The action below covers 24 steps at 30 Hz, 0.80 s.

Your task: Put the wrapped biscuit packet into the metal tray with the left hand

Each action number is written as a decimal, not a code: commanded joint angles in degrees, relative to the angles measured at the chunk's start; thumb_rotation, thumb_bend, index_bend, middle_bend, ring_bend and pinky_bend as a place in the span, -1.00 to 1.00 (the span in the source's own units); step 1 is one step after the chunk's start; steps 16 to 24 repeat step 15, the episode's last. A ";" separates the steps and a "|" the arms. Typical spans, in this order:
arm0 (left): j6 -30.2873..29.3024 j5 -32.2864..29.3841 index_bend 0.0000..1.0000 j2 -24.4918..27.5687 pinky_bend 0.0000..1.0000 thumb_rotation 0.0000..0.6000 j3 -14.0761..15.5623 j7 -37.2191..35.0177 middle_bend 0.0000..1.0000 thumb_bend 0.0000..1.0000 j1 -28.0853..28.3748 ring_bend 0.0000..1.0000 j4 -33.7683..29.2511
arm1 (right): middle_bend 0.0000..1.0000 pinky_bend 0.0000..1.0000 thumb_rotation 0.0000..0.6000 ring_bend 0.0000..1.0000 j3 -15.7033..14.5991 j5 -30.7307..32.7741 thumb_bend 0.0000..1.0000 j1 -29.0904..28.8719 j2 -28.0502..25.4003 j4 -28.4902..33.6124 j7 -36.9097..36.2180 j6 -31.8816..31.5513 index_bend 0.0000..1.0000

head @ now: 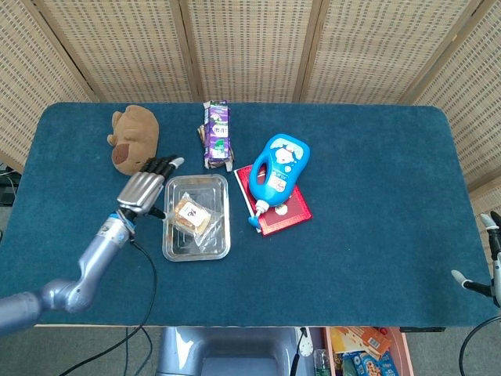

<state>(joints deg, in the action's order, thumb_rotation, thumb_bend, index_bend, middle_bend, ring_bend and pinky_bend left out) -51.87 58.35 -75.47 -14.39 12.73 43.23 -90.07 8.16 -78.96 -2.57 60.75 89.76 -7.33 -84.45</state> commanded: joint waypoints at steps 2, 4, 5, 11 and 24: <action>-11.88 7.16 -1.00 9.62 -1.00 1.00 3.09 -5.03 -1.00 -1.00 -10.77 -1.00 -8.79 | -1.00 -1.00 1.00 -1.00 -0.24 -0.38 -1.00 0.00 0.06 0.09 0.25 -0.10 -1.00; -15.59 9.10 -1.00 11.50 -1.00 1.00 5.43 -5.62 -1.00 -1.00 -14.50 -1.00 -10.16 | -1.00 -1.00 1.00 -1.00 -0.35 -0.69 -1.00 0.05 0.09 0.22 0.41 -0.33 -1.00; -16.92 9.75 -1.00 12.08 -1.00 1.00 6.40 -5.72 -1.00 -1.00 -15.93 -1.00 -10.63 | -1.00 -1.00 1.00 -1.00 -0.40 -0.85 -1.00 0.10 0.10 0.31 0.48 -0.49 -1.00; -23.70 12.13 -1.00 13.56 -1.00 1.00 11.72 -5.33 -1.00 -1.00 -23.68 -1.00 -12.37 | -1.00 -1.00 1.00 -1.00 -0.60 -1.55 -1.00 0.35 0.07 0.58 0.76 -1.29 -1.00; -26.80 15.30 -1.00 12.88 -1.00 1.00 13.09 -6.73 -1.00 -1.00 -26.34 -1.00 -11.46 | -1.00 -1.00 1.00 -1.00 -0.65 -1.70 -1.00 0.46 0.09 0.47 0.74 -1.57 -1.00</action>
